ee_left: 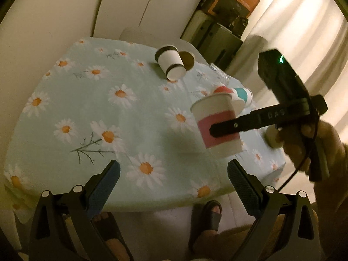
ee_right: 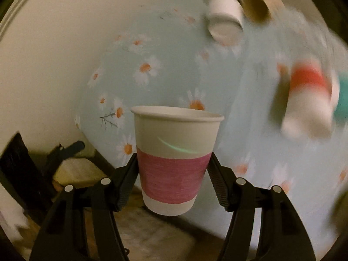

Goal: Flip cup upright
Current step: 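Rotate the pink-banded cup upright and set it on the tablecloth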

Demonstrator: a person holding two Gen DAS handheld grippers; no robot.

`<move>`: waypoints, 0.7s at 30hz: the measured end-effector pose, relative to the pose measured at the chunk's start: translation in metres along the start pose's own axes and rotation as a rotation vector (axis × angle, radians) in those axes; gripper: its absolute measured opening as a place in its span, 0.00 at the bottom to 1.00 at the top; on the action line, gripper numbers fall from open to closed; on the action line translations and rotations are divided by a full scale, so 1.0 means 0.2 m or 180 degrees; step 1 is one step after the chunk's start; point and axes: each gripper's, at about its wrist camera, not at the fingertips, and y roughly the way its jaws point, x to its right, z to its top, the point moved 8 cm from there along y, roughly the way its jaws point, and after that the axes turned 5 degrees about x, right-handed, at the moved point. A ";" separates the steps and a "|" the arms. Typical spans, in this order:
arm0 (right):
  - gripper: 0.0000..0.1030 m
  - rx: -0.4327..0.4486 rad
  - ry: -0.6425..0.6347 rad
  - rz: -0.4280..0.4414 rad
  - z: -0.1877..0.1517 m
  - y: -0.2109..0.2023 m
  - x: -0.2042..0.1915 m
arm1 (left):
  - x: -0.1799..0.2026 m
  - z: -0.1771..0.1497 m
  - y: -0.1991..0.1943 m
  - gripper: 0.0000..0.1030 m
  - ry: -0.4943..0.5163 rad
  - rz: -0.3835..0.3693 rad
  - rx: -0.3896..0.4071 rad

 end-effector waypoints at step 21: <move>0.76 0.0234 0.0634 0.0306 -0.17 0.07 0.10 | -0.01 -0.05 0.06 0.94 0.0112 0.0173 -0.0148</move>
